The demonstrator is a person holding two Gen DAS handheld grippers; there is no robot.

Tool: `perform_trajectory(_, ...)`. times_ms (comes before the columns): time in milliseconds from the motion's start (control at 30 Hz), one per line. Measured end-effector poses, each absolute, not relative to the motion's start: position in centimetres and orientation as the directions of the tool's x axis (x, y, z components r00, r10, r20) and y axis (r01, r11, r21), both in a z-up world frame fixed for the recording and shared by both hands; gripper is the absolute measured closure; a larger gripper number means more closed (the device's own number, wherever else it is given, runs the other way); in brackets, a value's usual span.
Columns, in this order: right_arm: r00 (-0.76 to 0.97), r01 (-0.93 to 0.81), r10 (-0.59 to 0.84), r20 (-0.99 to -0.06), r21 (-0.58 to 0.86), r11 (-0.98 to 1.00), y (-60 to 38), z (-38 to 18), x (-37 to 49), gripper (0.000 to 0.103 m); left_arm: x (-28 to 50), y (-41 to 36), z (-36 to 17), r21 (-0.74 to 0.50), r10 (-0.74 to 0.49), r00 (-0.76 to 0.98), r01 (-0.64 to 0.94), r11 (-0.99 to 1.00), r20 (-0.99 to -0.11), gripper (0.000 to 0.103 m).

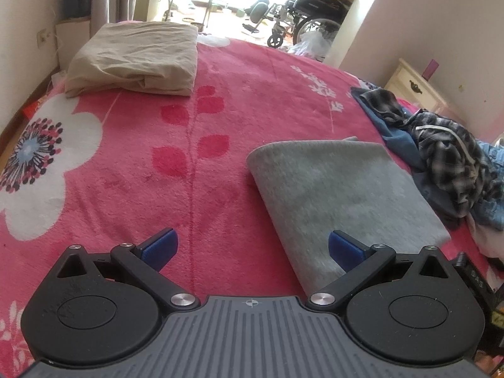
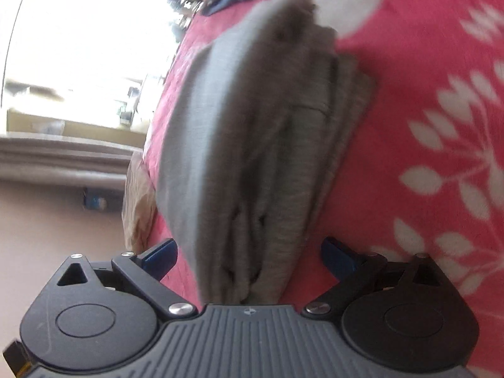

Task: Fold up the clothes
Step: 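Slide both grippers under the folded pants bundle from its sides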

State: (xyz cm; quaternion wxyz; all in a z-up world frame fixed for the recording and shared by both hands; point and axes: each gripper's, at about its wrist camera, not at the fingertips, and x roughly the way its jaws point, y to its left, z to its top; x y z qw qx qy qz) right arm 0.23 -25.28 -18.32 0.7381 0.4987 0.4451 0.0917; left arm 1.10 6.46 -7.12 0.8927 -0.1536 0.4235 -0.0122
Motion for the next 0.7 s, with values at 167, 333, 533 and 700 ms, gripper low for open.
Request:
perform_trajectory(167,0.592,0.284,0.605,-0.533,0.840,0.461,-24.2,-18.8,0.0,0.000,1.2,6.6,-7.4,-0.296,-0.152,0.640,-0.124,0.947,-0.753,0.000)
perform_trajectory(333,0.560,0.256,0.653,-0.510,0.856,0.448,-21.6,-19.0,1.1,0.000,1.0,6.7,-7.1,-0.289,-0.144,0.648,-0.123,0.949,-0.748,0.000)
perform_trajectory(533,0.563,0.232,0.648,-0.512,0.851,0.471,-20.2,-18.6,1.6,0.000,1.3,7.6,-7.4,-0.307,-0.140,0.651,-0.149,0.940,-0.746,0.000)
perform_trajectory(700,0.610,0.290,0.614,-0.501,0.862,0.416,-21.1,-19.7,0.9,0.037,1.6,7.7,-8.0,-0.312,-0.139,0.687,-0.133,0.941,-0.713,0.000)
